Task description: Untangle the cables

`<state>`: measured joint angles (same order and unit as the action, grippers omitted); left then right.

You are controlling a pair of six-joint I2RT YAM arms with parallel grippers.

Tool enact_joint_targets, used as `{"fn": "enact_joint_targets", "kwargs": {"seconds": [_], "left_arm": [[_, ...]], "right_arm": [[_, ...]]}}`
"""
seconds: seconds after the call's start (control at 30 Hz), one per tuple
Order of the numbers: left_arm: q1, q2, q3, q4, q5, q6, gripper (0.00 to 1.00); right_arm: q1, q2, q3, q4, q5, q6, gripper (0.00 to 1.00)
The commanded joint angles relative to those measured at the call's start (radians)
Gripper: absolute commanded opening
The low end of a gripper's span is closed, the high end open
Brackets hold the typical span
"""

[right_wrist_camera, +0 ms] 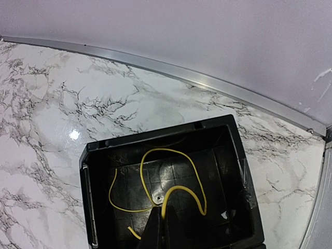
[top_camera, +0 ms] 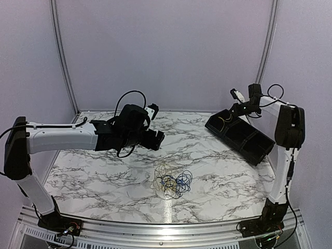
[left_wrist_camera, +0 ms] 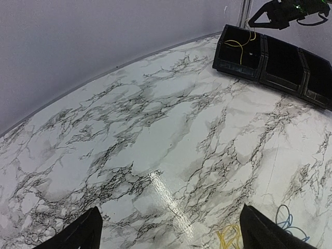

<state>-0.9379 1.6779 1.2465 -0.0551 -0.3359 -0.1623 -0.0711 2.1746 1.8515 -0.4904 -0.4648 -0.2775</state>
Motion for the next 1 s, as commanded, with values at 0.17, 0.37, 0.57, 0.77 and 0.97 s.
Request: {"fn": "enact_joint_targets", "kwargs": {"seconds": [0.17, 0.37, 0.57, 0.77, 0.97], "left_arm": [[-0.002, 0.011, -0.001, -0.022, -0.042, 0.026, 0.95], [-0.002, 0.012, -0.001, -0.026, -0.034, 0.023, 0.95], [-0.002, 0.009, 0.0, -0.028, -0.033, 0.023, 0.95], [-0.001, 0.005, 0.0, -0.029, -0.036, 0.023, 0.95], [-0.002, -0.007, 0.001, -0.031, -0.035, 0.024, 0.95]], "right_arm": [[0.024, 0.065, 0.094, -0.05, -0.024, 0.001, 0.03], [0.041, 0.046, 0.078, -0.057, 0.03, -0.008, 0.03], [0.068, 0.05, 0.088, -0.075, 0.134, -0.043, 0.01], [0.1, 0.041, 0.108, -0.119, 0.185, -0.057, 0.22], [0.103, -0.111, 0.021, -0.137, 0.234, -0.062, 0.41]]}}
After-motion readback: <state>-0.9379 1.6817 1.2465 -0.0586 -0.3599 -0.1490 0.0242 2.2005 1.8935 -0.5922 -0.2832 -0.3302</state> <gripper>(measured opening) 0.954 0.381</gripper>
